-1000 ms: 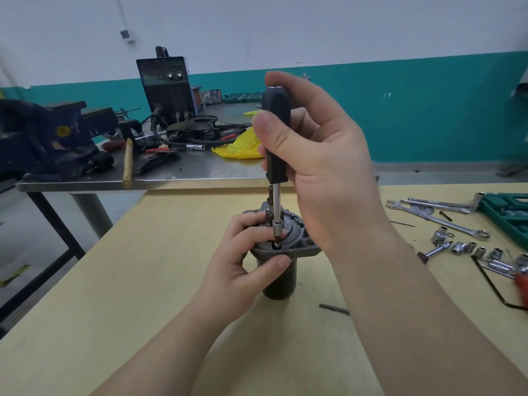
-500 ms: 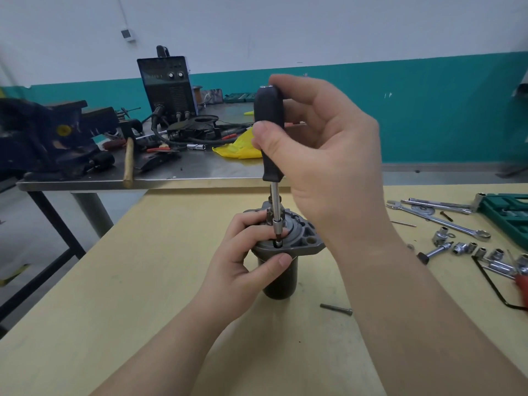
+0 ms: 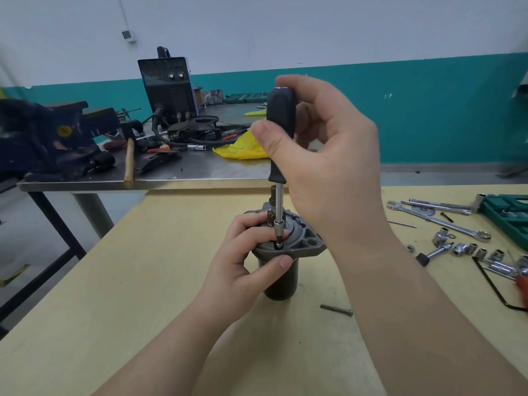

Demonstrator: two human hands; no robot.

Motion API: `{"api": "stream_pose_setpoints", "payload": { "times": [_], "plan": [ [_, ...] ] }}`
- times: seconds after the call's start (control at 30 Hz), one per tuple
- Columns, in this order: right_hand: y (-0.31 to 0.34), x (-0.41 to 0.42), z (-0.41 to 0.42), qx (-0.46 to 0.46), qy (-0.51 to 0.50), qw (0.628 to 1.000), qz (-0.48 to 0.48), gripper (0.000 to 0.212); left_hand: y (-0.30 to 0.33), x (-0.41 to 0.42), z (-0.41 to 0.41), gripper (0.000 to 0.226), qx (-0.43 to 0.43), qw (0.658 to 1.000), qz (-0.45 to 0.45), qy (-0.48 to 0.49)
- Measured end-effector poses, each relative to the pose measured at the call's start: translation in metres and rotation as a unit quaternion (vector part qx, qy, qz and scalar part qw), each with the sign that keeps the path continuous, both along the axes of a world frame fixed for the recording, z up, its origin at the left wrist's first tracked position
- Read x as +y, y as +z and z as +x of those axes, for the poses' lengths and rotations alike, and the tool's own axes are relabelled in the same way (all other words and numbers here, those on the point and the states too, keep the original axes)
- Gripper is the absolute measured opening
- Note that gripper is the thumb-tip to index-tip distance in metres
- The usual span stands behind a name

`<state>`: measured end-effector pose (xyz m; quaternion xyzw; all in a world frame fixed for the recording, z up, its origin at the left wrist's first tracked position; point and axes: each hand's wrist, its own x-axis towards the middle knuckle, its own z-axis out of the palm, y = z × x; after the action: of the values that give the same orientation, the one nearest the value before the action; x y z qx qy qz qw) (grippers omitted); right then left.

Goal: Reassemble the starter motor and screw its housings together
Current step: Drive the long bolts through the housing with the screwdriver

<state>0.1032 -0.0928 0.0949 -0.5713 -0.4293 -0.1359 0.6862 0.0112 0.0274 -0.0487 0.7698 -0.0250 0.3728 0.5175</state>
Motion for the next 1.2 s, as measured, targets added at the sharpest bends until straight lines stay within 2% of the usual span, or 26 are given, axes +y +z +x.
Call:
{"api": "stream_pose_setpoints", "payload": {
  "times": [0.07, 0.13, 0.23, 0.3, 0.4, 0.47, 0.57, 0.67, 0.73, 0.8, 0.87, 0.97, 1.07, 1.2],
  "plan": [
    [-0.002, 0.001, 0.0, -0.038, -0.043, 0.998, -0.007, 0.037, 0.0, 0.0, 0.0, 0.029, 0.002, 1.0, -0.002, -0.001],
    [-0.001, 0.002, 0.0, -0.04, -0.02, 0.999, -0.003, 0.038, 0.0, 0.001, 0.0, 0.029, 0.005, 1.0, -0.005, 0.0],
    [0.001, -0.001, 0.005, 0.024, 0.09, 0.996, 0.01, 0.038, -0.001, 0.0, 0.0, 0.03, -0.001, 1.0, 0.001, -0.001],
    [0.002, -0.005, 0.008, 0.09, 0.197, 0.976, 0.019, 0.038, 0.0, 0.0, 0.0, 0.03, -0.004, 1.0, 0.004, -0.002],
    [0.002, -0.01, 0.011, 0.102, 0.262, 0.96, 0.01, 0.039, 0.0, 0.0, 0.001, 0.03, -0.004, 1.0, -0.003, -0.002],
    [0.003, -0.009, 0.01, 0.079, 0.241, 0.967, 0.01, 0.037, 0.0, -0.001, 0.0, 0.03, -0.007, 1.0, 0.0, -0.001],
    [0.004, -0.003, 0.006, 0.034, 0.133, 0.99, 0.024, 0.041, 0.001, -0.001, 0.0, 0.029, -0.015, 1.0, 0.007, -0.005],
    [0.002, 0.002, 0.002, -0.008, 0.071, 0.997, 0.025, 0.04, 0.0, -0.001, 0.0, 0.029, -0.013, 1.0, 0.002, -0.007],
    [0.002, 0.001, -0.001, -0.007, 0.091, 0.996, 0.012, 0.035, 0.0, -0.001, 0.0, 0.029, -0.009, 1.0, -0.006, -0.008],
    [0.003, -0.001, 0.0, 0.032, 0.17, 0.985, 0.005, 0.03, 0.0, -0.001, 0.001, 0.029, -0.01, 1.0, -0.003, -0.007],
    [0.004, -0.006, 0.003, 0.067, 0.242, 0.968, -0.011, 0.031, 0.0, -0.001, 0.0, 0.029, -0.012, 1.0, 0.002, -0.004],
    [0.007, -0.014, 0.007, 0.062, 0.293, 0.954, -0.027, 0.033, 0.0, -0.001, 0.0, 0.029, -0.013, 1.0, 0.001, -0.007],
    [0.008, -0.014, 0.008, 0.069, 0.304, 0.95, -0.024, 0.041, 0.0, -0.001, 0.0, 0.029, -0.016, 1.0, 0.001, -0.009],
    [0.005, -0.008, 0.007, 0.07, 0.255, 0.964, 0.002, 0.05, 0.001, -0.001, 0.0, 0.03, -0.018, 1.0, 0.011, -0.008]
  ]
}}
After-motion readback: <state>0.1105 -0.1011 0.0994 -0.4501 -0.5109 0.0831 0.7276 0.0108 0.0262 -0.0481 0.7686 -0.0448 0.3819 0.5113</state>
